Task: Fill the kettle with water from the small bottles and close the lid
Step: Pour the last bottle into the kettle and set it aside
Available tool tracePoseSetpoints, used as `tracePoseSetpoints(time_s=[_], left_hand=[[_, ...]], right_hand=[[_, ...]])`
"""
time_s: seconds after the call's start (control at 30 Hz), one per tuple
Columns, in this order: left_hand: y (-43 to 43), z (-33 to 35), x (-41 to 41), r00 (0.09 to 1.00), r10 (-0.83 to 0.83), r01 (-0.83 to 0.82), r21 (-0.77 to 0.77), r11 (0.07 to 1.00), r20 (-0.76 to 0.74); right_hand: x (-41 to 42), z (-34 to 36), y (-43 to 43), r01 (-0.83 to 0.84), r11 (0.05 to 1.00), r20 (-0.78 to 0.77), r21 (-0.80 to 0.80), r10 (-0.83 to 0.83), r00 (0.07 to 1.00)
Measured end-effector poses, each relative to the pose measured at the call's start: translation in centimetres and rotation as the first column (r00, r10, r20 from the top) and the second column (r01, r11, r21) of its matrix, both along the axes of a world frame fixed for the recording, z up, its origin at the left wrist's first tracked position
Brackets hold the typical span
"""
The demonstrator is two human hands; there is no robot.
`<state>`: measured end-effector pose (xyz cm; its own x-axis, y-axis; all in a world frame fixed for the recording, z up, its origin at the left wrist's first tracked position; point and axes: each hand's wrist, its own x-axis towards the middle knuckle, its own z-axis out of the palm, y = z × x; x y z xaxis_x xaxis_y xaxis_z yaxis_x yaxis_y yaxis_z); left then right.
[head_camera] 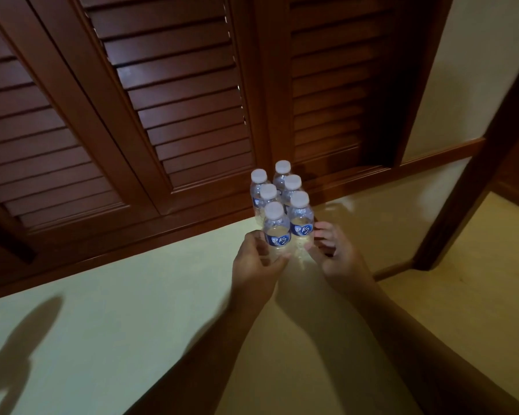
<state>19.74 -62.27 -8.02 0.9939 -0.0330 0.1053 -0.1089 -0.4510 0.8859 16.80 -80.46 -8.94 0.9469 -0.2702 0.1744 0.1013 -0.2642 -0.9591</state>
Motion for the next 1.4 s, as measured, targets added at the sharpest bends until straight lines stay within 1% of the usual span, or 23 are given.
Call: tracePoseSetpoints(time_s=[0.2, 0.3, 0.47, 0.53, 0.6, 0.67, 0.7, 0.77, 0.8, 0.83, 0.9, 0.93, 1.07, 1.13, 1.2, 1.3, 1.33, 1.37, 1.4], left_hand=[[-0.2, 0.2, 0.3, 1.0, -0.008, 0.008, 0.008, 1.0, 0.018], [-0.2, 0.1, 0.5, 0.999, -0.018, 0.017, 0.009, 1.0, 0.026], [0.2, 0.2, 0.5, 0.999, -0.035, 0.035, 0.01, 0.999, 0.033], [0.6, 0.3, 0.2, 0.999, -0.052, 0.052, -0.056, 0.997, 0.001], [0.9, 0.6, -0.1, 0.998, -0.062, 0.059, -0.185, 0.981, -0.008], [0.8, 1.4, 0.1, 0.998, -0.055, 0.052, -0.305, 0.951, -0.004], [0.7, 1.9, 0.6, 0.999, -0.037, 0.024, -0.351, 0.936, -0.029], [0.4, 2.6, 2.1, 0.989, -0.019, -0.047, -0.429, 0.902, -0.147], [0.4, 2.6, 2.9, 0.972, -0.044, -0.068, -0.458, 0.886, -0.229], [0.4, 2.4, 3.7, 0.95, -0.087, -0.075, -0.49, 0.869, -0.3], [0.4, 1.9, 5.0, 0.901, -0.222, -0.045, -0.589, 0.807, -0.372], [0.2, 2.6, 5.0, 0.898, -0.25, -0.031, -0.62, 0.784, -0.361], [-1.3, 4.1, 5.0, 0.892, -0.317, 0.031, -0.654, 0.756, -0.323], [-1.5, 4.5, 4.9, 0.895, -0.308, 0.027, -0.65, 0.759, -0.322], [-1.5, 4.4, 5.0, 0.897, -0.311, 0.022, -0.672, 0.741, -0.313], [-1.5, 4.7, 4.7, 0.902, -0.304, 0.018, -0.676, 0.737, -0.307], [-1.4, 4.8, 4.4, 0.905, -0.285, 0.001, -0.671, 0.742, -0.315], [-1.1, 4.6, 4.3, 0.907, -0.27, -0.005, -0.652, 0.758, -0.322], [-0.8, 4.3, 3.9, 0.918, -0.244, 0.003, -0.608, 0.794, -0.313]], right_hand=[[0.3, 0.0, 0.0, 0.016, 1.0, 0.025, 0.011, -0.017, 1.0], [0.3, 0.1, 0.0, 0.008, 1.0, 0.017, -0.012, -0.008, 1.0], [0.6, -0.2, -0.3, 0.044, 0.999, 0.048, 0.02, -0.044, 0.998], [0.9, -0.1, -0.7, 0.092, 0.992, 0.044, 0.081, -0.095, 0.994], [1.5, 0.6, -0.9, 0.122, 0.981, -0.011, 0.154, -0.122, 0.993], [2.3, 1.5, -0.9, 0.115, 0.953, -0.057, 0.28, -0.103, 0.993], [2.8, 1.9, -0.8, 0.095, 0.932, -0.075, 0.35, -0.074, 0.994], [3.9, 2.4, -0.4, 0.041, 0.882, -0.109, 0.469, 0.012, 0.994], [4.4, 2.4, -0.2, 0.029, 0.859, -0.126, 0.511, 0.041, 0.991], [4.8, 2.6, 0.2, 0.021, 0.839, -0.134, 0.544, 0.062, 0.989], [5.5, 2.4, 0.8, 0.014, 0.807, -0.126, 0.591, 0.075, 0.989], [5.8, 2.4, 1.0, 0.014, 0.788, -0.125, 0.615, 0.079, 0.989], [6.2, 1.9, 1.3, 0.029, 0.74, -0.134, 0.672, 0.084, 0.987], [6.1, 2.0, 1.2, 0.019, 0.745, -0.139, 0.667, 0.099, 0.985], [5.8, 2.3, 1.3, 0.012, 0.772, -0.146, 0.636, 0.105, 0.984], [4.6, 2.7, 1.2, 0.002, 0.809, -0.149, 0.588, 0.105, 0.983], [4.0, 2.4, 1.1, 0.002, 0.841, -0.161, 0.541, 0.101, 0.982], [3.3, 2.3, 1.2, -0.006, 0.897, -0.185, 0.442, 0.097, 0.978], [2.5, 2.0, 1.1, -0.027, 0.945, -0.196, 0.325, 0.095, 0.976]])
